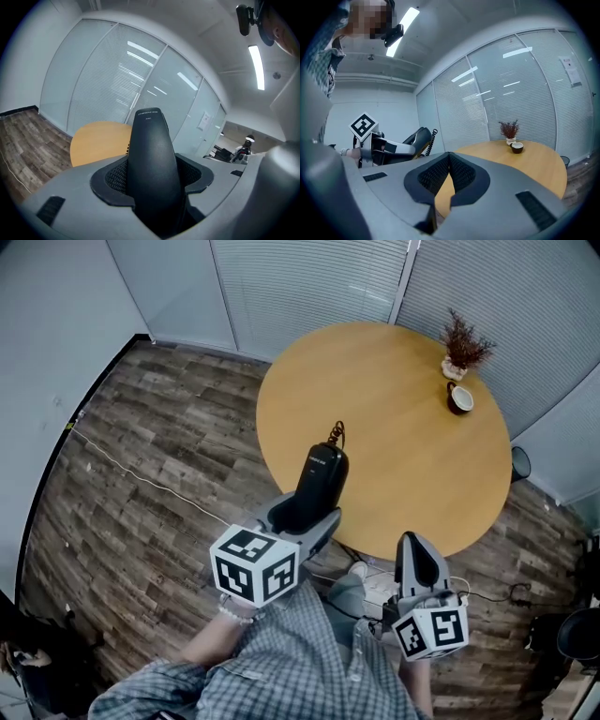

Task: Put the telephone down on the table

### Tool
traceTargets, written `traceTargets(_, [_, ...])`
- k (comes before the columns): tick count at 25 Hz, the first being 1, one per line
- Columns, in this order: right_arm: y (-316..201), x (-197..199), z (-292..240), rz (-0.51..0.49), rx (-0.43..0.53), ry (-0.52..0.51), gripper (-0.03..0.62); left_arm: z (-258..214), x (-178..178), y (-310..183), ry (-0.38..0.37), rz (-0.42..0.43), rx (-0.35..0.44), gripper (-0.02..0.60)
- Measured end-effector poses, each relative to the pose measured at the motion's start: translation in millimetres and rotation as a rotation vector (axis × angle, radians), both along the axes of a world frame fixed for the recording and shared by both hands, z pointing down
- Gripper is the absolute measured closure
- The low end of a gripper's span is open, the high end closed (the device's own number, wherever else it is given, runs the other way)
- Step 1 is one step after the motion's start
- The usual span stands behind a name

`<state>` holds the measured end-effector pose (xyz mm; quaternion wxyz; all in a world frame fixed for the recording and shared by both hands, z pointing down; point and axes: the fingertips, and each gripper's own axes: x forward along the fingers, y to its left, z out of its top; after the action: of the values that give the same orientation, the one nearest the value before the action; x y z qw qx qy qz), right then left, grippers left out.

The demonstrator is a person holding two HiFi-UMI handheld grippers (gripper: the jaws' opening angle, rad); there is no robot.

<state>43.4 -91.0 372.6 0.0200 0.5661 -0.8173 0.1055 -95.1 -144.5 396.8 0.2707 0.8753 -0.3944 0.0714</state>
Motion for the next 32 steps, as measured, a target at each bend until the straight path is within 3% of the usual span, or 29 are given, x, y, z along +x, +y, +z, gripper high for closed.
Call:
traceTargets(15, [-54, 75, 12, -0.009, -0.050, -0.008, 0.586, 28, 67, -89, -0.077, -0.029, -0.032, 0.304])
traceTargets(26, [-85, 118, 44, -0.048, -0.145, -0.019, 0.586, 51, 126, -175, -0.113, -0.033, -0.067, 0.304])
traceTargets(32, [-103, 135, 54, -0.053, -0.170, -0.040, 0.586, 81, 136, -224, -0.209, -0.081, -0.104, 0.304])
